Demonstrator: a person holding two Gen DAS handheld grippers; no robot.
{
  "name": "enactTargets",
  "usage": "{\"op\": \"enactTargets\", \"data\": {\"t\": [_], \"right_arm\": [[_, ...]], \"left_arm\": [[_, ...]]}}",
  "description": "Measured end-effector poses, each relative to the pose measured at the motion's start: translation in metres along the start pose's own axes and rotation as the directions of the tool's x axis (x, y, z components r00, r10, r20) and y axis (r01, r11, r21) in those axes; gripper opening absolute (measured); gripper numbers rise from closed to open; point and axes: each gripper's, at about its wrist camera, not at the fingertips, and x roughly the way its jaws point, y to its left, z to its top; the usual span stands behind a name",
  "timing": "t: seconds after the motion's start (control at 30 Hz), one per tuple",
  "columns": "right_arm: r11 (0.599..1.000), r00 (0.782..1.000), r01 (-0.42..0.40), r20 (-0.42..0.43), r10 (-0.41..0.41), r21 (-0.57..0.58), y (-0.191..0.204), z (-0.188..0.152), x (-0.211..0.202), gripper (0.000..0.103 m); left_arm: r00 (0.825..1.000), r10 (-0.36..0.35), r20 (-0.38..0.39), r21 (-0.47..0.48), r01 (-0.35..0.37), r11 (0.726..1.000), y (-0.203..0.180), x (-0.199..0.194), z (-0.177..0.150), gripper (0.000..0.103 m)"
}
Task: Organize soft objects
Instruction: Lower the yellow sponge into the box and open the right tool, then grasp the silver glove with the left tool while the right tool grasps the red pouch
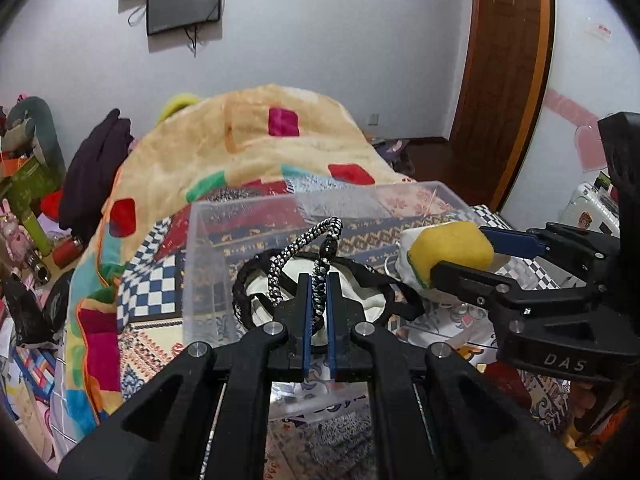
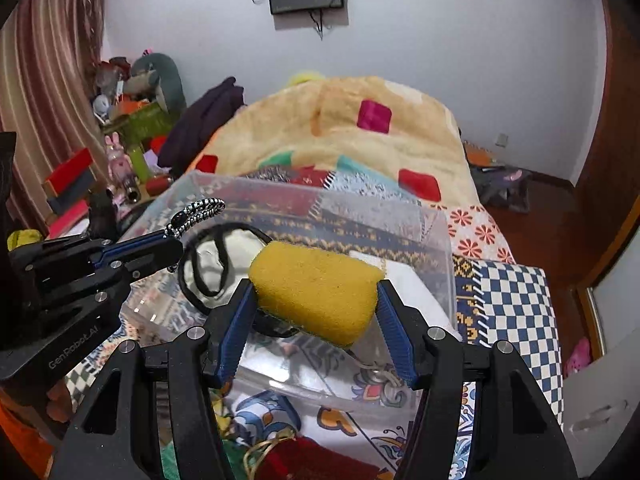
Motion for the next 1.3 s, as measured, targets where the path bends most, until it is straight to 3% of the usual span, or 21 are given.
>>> {"op": "enactTargets", "data": {"t": [0.3, 0.4, 0.67, 0.7, 0.77, 0.9, 1.07, 1.3], "right_arm": [[0.999, 0.999, 0.027, -0.023, -0.028, -0.042, 0.002, -0.002, 0.007, 0.061], [0.998, 0.999, 0.031, -0.018, -0.032, -0.057, 0.003, -0.002, 0.003, 0.067], [0.999, 1.000, -0.011, 0.029, 0.013, -0.046, -0.001, 0.000, -0.030, 0.070], [0.999, 0.999, -0.017, 0.035, 0.018, -0.045, -0.001, -0.001, -0.034, 0.071], [0.999, 0.998, -0.023, 0.054, 0.025, -0.040, -0.002, -0.004, -0.044, 0.083], [0.999, 0.997, -0.020, 0.069, 0.024, -0.049, -0.003, -0.017, -0.062, 0.084], [0.998, 1.000, -0.007, 0.023, 0.009, -0.061, -0.005, -0.039, -0.062, 0.084], [0.999, 0.992, -0.027, -0.123, 0.024, -0.021, -0.014, -0.079, -0.035, 0.084]], "left_arm": [[0.999, -0.002, -0.033, 0.008, 0.003, 1.000, -0.005, 0.007, -0.003, 0.009], [0.999, -0.018, -0.027, -0.006, 0.018, 1.000, -0.005, 0.000, -0.004, 0.018], [0.999, -0.034, 0.033, -0.028, 0.035, 0.999, 0.000, -0.035, -0.007, 0.057], [0.999, -0.034, 0.039, -0.023, 0.035, 0.999, 0.000, -0.039, -0.009, 0.059], [0.998, -0.034, 0.045, -0.013, 0.035, 0.999, -0.002, -0.047, -0.012, 0.066], [0.998, -0.050, 0.035, -0.008, 0.051, 0.999, -0.005, -0.057, -0.023, 0.075], [0.998, -0.064, -0.001, -0.002, 0.064, 0.998, -0.010, -0.059, -0.042, 0.084], [0.993, -0.048, -0.107, 0.033, 0.051, 0.998, -0.017, -0.039, -0.070, 0.086]]}}
